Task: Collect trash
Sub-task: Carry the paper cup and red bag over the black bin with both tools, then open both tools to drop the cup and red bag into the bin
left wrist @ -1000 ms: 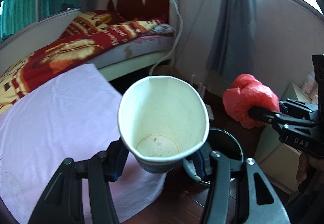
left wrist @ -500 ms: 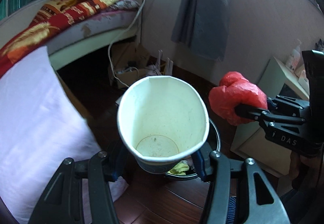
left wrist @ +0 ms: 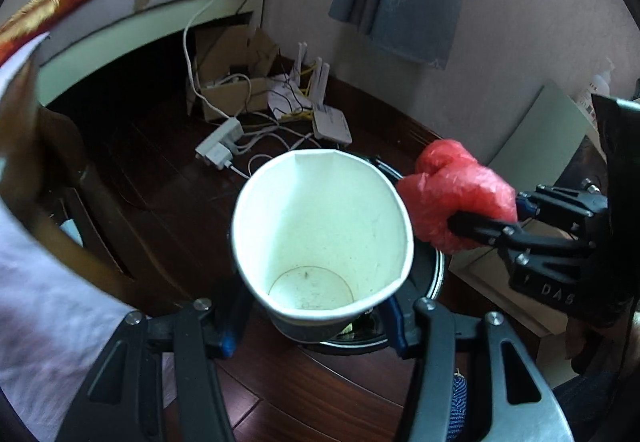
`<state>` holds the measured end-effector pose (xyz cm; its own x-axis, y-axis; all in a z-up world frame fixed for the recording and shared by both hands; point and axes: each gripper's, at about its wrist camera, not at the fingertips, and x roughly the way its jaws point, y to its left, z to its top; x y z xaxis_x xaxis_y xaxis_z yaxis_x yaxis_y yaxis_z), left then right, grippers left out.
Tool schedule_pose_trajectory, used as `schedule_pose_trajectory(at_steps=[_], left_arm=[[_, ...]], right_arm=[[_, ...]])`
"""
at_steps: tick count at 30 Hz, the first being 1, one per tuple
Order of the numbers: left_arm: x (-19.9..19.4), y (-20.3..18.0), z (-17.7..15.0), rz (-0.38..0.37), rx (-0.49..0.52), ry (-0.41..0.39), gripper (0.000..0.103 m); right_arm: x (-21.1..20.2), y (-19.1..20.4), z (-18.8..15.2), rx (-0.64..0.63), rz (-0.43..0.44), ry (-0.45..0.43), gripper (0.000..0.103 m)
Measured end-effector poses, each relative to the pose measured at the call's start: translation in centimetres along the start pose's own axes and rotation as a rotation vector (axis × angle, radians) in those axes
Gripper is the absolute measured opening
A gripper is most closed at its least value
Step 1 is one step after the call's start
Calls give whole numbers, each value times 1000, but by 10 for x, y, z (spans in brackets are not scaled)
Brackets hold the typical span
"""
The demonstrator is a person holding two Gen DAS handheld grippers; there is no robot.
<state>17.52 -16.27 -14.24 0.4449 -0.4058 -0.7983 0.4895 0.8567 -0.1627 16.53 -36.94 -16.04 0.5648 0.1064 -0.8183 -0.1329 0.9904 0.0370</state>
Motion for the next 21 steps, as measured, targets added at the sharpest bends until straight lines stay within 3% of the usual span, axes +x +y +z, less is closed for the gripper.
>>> schedule_pose_trajectory(at_steps=[7,8,9,10,11,12,15,21], left_arm=[[36,4,2,-89,-29,72,61],[42,8,2,-95,-57,78,71],[47,12,1,-88,-85,86,82],[49,17,-2,-85,-112,88,85],[49,20,-5,-74,-128,89,90],[46,23,-9,-50,-130,85,92],[34,25,-16,6,-129,56,100],[7,21,-21,118,-93,-20,100]], right_arm=[[36,0,-7,-49,27,77,36],[43,1,-8,-57,28,92,38],[51,0,-11,-65,8,110,56],[55,-2,-15,-67,-19,114,86],[57,-4,-17,-64,-29,113,98],[57,-8,-20,-57,-48,112,103],[56,-17,-26,-35,-90,110,103],[40,-19,-25,47,-108,92,103]])
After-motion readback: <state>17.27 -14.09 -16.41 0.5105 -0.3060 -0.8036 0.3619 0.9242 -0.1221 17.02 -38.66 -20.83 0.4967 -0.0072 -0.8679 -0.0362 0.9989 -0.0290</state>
